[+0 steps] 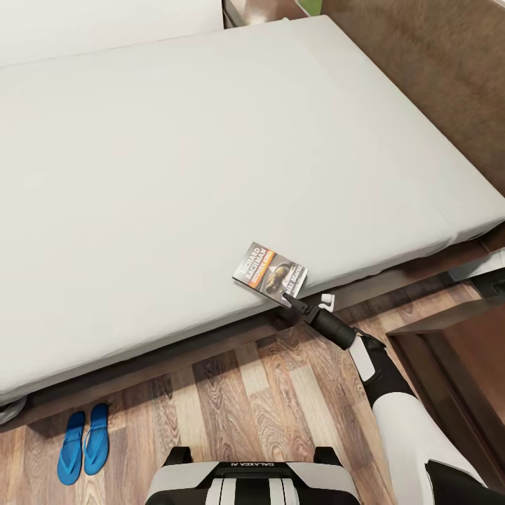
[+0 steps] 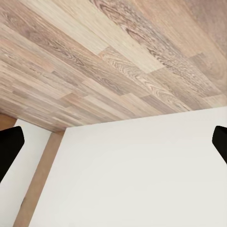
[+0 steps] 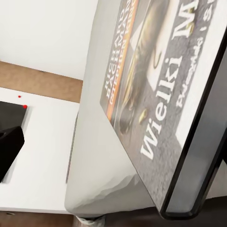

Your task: In the bedroom, move the book from the bed onto either nightstand, and place the two sandals side by side next to the bed.

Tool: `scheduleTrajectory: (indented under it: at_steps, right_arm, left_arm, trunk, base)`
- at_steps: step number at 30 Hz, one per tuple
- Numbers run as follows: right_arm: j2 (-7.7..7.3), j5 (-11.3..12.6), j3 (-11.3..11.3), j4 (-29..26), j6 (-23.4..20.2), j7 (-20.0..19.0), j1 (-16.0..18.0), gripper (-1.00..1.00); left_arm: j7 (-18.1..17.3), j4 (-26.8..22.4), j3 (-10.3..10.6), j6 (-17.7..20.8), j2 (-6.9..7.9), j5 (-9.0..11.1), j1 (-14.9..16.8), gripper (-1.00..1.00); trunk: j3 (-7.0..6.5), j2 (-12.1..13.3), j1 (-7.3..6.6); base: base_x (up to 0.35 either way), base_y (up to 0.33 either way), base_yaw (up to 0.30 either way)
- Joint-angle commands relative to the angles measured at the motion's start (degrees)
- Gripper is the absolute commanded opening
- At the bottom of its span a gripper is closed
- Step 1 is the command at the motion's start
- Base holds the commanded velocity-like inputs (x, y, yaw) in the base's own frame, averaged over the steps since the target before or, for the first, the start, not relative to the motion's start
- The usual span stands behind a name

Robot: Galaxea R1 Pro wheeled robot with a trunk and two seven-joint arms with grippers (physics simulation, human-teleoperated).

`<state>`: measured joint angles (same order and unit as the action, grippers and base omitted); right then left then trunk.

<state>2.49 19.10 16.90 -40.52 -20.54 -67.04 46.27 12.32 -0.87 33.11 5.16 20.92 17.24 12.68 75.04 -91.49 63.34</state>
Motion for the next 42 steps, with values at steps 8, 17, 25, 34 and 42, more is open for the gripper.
scheduleTrajectory:
  at_steps: [8,17,25,34,42]
  right_arm:
    - [0.06,0.1,0.2,0.0,-0.6,-0.2,0.0,-1.0]
    - [-0.01,0.1,0.2,0.0,-0.6,-0.3,0.0,-1.0]
    - [-0.01,0.1,0.2,0.0,-0.6,-0.2,0.0,-1.0]
    - [0.04,0.1,0.2,0.0,-0.6,-0.3,0.0,-1.0]
    - [0.05,0.1,0.2,0.0,-0.5,-0.3,0.0,-1.0]
  left_arm:
    - [0.1,-0.1,0.5,0.3,0.0,0.4,0.0,1.0]
    - [0.1,-0.1,0.5,0.3,0.01,0.4,0.0,1.0]
    - [0.2,-0.1,0.5,0.3,0.0,0.4,0.0,1.0]
    - [0.2,-0.1,0.5,0.4,0.0,0.5,0.0,1.0]
    - [0.2,-0.1,0.5,0.4,0.0,0.5,0.0,1.0]
  trunk:
    - [0.02,0.0,0.0]
    - [0.02,0.0,0.0]
    - [0.02,0.0,0.0]
    - [-1.06,2.4,-1.32]
    - [-2.49,5.6,-3.08]
  base:
    - [0.0,0.0,0.0]
    - [0.0,0.0,0.0]
    - [0.0,0.0,0.0]
    - [0.0,0.0,0.0]
    - [0.0,0.0,0.0]
